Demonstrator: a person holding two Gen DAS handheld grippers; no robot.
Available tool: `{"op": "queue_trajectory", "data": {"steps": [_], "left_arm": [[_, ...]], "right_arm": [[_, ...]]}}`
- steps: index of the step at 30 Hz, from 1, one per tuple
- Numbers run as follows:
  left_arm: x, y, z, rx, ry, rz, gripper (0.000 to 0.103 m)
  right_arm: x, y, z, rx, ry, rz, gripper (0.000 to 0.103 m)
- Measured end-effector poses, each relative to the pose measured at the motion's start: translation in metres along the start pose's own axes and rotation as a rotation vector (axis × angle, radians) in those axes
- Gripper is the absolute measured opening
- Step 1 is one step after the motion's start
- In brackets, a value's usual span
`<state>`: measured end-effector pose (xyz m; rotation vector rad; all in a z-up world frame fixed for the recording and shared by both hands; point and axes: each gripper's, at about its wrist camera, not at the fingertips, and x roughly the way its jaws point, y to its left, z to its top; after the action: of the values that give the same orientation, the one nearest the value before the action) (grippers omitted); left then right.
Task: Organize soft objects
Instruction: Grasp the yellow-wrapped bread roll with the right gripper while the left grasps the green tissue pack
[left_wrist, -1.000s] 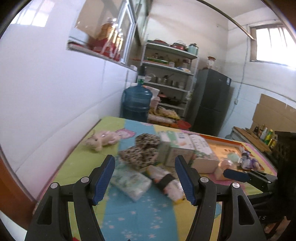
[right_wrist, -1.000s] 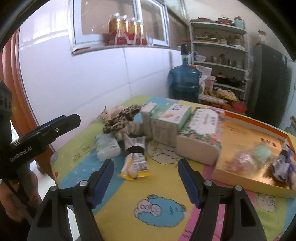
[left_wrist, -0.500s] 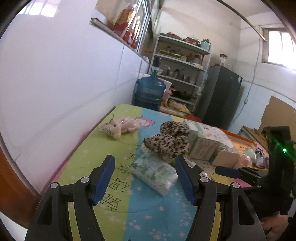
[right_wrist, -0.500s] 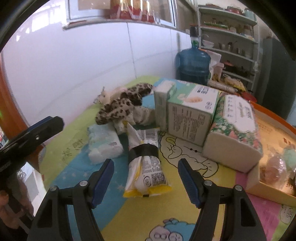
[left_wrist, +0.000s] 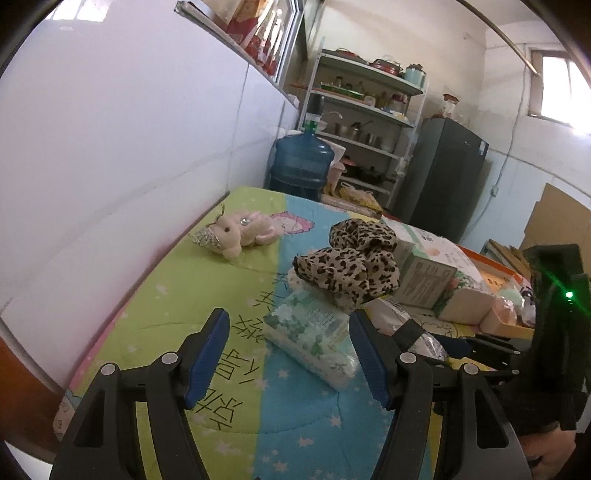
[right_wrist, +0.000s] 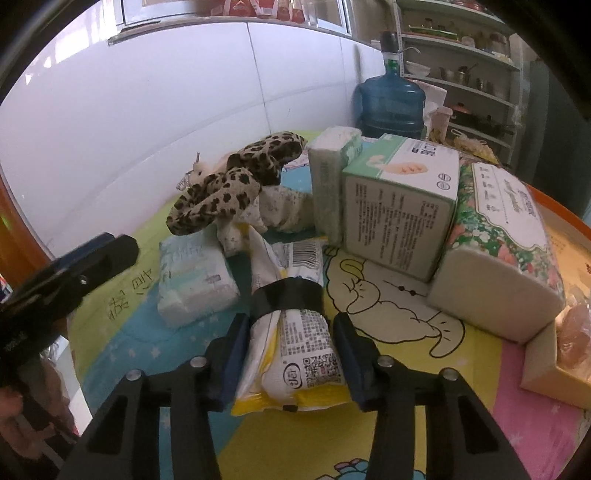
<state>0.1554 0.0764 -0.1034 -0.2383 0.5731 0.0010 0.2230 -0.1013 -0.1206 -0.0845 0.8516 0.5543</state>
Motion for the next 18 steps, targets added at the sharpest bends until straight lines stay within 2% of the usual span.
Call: {"op": "queue_trajectory", "data": {"steps": [9,12,18], "left_arm": [[0.024,-0.017,-0.004,0.03,0.074,0.02,0.069],[0.033,-0.027,-0.006,0.048,0.104,0.041,0.073],[0.038,-0.033,-0.012,0.021,0.123,0.045,0.074]], "right_arm": [[-0.024,-0.002,-0.017,0.02,-0.056,0.032,0.045],[-0.036,-0.007,-0.022,0.033,-0.08,0.048,0.045],[-0.05,-0.019,-0.029,0.041,-0.09,0.071,0.045]]}}
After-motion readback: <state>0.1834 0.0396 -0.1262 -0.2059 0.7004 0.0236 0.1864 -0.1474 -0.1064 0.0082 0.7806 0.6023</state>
